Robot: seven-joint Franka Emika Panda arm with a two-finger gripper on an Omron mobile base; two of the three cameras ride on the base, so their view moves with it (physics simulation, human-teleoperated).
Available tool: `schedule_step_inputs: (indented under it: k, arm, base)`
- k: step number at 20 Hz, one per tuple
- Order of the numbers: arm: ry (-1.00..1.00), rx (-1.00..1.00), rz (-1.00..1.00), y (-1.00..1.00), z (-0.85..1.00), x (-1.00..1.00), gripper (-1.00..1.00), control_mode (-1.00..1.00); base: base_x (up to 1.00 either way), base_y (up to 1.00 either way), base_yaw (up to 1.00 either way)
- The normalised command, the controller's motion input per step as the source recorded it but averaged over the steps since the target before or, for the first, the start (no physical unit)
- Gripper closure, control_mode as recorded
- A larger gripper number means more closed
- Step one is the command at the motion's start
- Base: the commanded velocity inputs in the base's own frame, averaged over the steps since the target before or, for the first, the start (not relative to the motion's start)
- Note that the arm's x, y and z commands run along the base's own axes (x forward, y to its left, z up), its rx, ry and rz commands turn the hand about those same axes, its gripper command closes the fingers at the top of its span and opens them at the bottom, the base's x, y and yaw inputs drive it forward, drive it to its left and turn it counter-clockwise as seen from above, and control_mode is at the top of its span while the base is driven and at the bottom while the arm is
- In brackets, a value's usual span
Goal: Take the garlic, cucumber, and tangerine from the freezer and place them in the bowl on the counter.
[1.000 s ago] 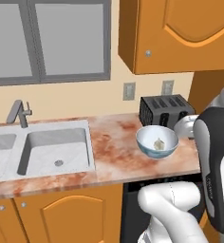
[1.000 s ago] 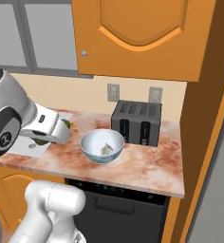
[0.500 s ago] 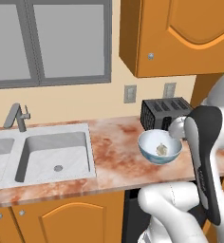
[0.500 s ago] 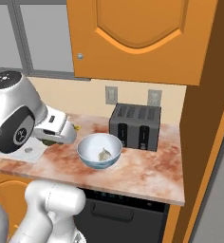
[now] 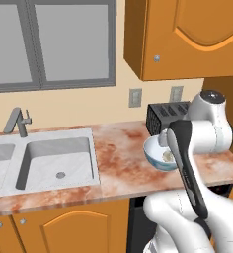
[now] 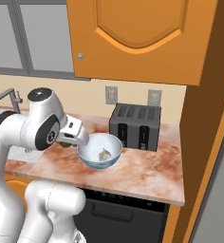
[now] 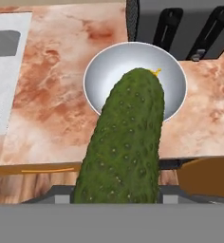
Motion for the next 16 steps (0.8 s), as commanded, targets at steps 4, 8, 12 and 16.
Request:
schedule_step_inputs:
  k: [4, 8, 12, 16]
  arm:
    - [0.05, 0.01, 0.0, 0.0, -0.53, 1.0, 1.0, -1.0]
    - [0.06, 0.04, 0.0, -0.09, -0.72, 0.78, 1.0, -1.0]
    - [0.07, 0.02, 0.0, -0.06, -0.74, 0.74, 1.0, -1.0]
    - [0.04, 0.01, 0.0, -0.03, -0.59, 0.65, 1.0, -1.0]
  base:
    - [0.0, 0.0, 0.0]
    - [0.0, 0.0, 0.0]
    - [0.0, 0.0, 0.0]
    - [0.0, 0.0, 0.0]
